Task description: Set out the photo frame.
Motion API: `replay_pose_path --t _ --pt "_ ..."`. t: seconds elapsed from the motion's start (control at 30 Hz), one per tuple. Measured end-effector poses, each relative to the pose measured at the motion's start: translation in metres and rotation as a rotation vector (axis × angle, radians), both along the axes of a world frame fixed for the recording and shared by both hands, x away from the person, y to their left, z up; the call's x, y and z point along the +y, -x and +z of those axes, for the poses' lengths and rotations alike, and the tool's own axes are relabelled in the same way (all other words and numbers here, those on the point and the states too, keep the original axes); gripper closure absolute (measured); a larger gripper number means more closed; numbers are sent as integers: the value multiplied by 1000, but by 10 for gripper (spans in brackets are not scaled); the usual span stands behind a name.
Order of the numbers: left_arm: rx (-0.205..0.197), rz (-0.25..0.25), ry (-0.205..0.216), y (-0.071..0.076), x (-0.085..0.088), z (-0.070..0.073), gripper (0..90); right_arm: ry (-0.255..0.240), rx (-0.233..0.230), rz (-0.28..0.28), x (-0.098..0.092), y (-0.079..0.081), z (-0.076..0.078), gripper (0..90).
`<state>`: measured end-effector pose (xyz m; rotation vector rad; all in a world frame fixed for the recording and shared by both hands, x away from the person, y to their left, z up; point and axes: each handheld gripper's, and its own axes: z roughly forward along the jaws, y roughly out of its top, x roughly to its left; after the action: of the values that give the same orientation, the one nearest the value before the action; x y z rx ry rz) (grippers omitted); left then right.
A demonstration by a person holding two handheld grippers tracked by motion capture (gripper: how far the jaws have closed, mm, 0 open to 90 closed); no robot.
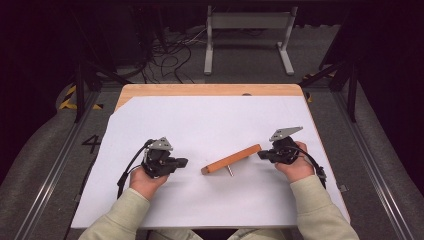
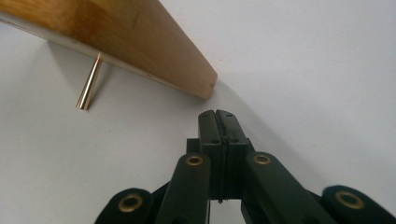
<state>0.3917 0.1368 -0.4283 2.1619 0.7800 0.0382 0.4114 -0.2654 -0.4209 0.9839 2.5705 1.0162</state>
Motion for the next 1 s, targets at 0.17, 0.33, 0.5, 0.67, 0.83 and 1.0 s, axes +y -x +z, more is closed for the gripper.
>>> replay_pose_path --t 0.17,0.33,0.5,0.67,0.83,1.0 --pt "24 -27 -8 -9 -17 -7 894 -11 -15 -25 -10 6 5 900" --pt "45 -54 -42 -15 -36 -16 895 -23 -26 -38 -18 13 9 900" --pt "55 -79 -74 -17 -44 -19 896 -31 -34 -50 -24 19 11 900" --pt "78 -93 -74 -19 -44 -19 897 -37 -43 -58 -28 25 14 900" --pt "97 -132 -80 -12 -47 -19 896 -43 -54 -69 -33 30 18 900" --pt "117 -180 -87 -3 -53 -18 896 -51 -64 -80 -39 36 22 900"
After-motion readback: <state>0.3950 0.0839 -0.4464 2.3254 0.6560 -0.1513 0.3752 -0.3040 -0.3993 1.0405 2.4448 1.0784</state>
